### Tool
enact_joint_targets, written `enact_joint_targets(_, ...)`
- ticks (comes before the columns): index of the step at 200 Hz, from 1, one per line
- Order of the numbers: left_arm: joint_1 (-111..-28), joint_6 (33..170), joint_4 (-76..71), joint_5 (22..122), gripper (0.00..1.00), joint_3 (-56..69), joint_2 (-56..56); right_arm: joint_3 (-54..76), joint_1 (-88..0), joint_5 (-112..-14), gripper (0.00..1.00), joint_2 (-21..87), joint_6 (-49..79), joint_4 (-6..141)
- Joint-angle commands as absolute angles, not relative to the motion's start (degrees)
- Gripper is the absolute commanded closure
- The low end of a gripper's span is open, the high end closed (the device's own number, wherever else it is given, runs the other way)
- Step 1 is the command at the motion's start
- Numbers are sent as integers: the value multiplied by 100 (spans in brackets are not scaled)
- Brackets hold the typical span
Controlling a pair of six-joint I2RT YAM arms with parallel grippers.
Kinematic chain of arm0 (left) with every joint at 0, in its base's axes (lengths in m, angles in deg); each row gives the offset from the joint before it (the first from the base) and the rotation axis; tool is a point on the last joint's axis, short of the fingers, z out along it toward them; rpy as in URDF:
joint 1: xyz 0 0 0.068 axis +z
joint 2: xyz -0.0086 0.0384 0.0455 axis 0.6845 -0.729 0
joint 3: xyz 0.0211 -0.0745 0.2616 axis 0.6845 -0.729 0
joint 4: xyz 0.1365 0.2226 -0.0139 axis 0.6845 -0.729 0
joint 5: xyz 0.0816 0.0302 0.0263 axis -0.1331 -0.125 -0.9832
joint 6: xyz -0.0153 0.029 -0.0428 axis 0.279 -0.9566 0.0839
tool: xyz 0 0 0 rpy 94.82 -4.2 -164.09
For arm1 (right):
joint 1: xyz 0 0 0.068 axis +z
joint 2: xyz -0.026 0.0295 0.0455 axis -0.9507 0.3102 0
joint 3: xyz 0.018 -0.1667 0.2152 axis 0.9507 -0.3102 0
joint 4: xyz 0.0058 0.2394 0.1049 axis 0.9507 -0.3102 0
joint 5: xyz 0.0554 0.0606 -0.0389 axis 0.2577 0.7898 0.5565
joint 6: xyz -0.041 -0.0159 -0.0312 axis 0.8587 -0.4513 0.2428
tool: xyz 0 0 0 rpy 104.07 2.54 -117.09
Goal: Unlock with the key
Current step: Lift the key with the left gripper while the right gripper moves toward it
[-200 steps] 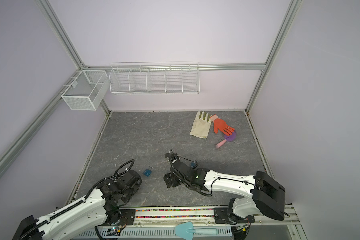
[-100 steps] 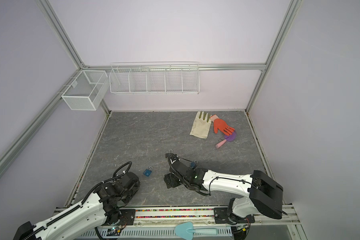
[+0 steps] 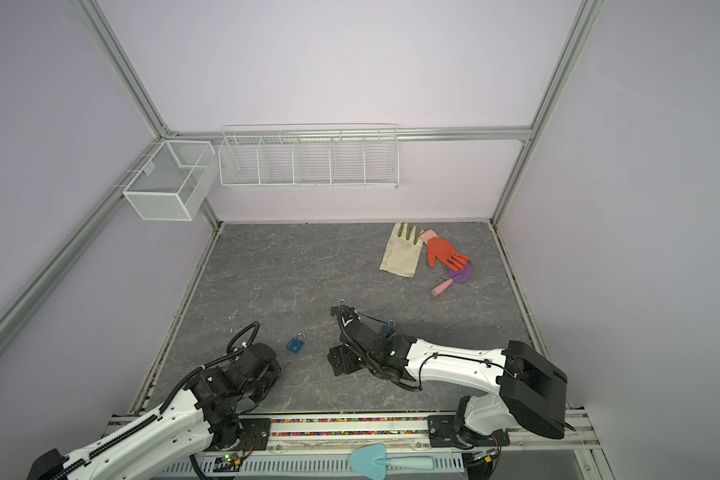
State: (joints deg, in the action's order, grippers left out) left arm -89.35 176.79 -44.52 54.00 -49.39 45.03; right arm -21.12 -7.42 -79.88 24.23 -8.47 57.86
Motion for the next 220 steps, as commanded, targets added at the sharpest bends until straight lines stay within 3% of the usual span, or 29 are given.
enact_joint_targets(1,-8954,17812,-4178,5416,100,-4719,4647,-2077,-915,-7728,11,2087,-1063,5947)
enact_joint_targets(50,-9127,17685,-3369,5352,100,-4177,4465,-1998,-1492,-6919,11,1656,-1119,6296)
enact_joint_targets(92,-9468,17482,-2382,5168,100,-3527,3795,-1768,-2009,-6251,0,1464,-920,6708)
enact_joint_targets(143,-9817,17392,-1605,5001,100,-3047,3240,-1366,-2450,-5604,24,1917,-1105,7219)
enact_joint_targets(220,-9936,17447,-1015,4865,100,-2956,3145,-1710,-2575,-5477,39,1982,-1478,8035)
